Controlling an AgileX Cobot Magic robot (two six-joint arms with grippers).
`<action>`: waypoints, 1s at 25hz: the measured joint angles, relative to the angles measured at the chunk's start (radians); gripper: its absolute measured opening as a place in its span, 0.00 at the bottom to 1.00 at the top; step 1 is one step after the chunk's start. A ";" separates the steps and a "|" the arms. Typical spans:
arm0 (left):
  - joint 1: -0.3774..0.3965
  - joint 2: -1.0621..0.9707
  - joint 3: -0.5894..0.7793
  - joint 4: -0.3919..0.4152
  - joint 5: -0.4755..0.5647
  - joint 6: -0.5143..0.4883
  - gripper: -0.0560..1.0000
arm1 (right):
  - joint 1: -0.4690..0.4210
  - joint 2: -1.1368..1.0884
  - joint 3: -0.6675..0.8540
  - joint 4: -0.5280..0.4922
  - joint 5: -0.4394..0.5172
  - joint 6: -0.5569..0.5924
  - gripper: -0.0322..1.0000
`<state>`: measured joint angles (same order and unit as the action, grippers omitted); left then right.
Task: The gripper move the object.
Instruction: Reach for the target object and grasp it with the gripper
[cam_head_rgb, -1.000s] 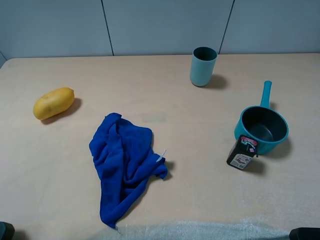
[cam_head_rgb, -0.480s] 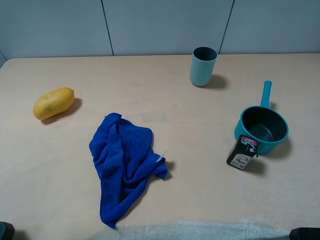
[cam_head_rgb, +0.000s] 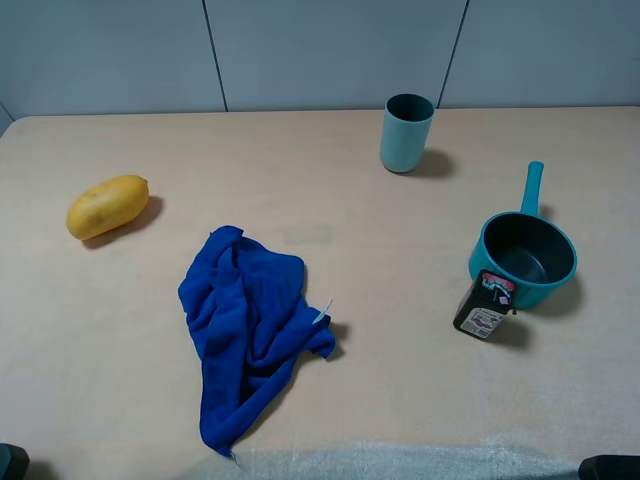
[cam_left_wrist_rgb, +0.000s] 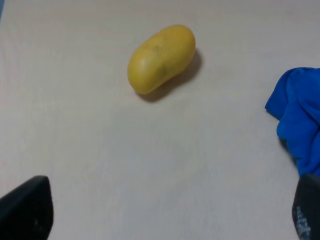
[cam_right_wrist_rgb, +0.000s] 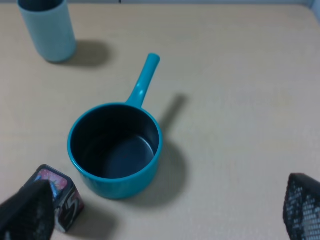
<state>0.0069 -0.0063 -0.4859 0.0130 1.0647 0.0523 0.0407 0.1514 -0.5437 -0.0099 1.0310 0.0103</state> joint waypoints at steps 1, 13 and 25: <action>0.000 0.000 0.000 0.000 0.000 0.000 0.97 | 0.000 0.039 -0.016 0.000 0.000 0.000 0.70; 0.000 0.000 0.000 0.000 0.000 0.000 0.97 | 0.000 0.440 -0.170 0.024 -0.002 0.030 0.70; 0.000 0.000 0.000 0.000 0.000 0.000 0.97 | 0.000 0.778 -0.240 0.010 -0.005 0.148 0.70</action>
<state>0.0069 -0.0063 -0.4859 0.0130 1.0647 0.0523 0.0407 0.9298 -0.7839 0.0000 1.0256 0.1588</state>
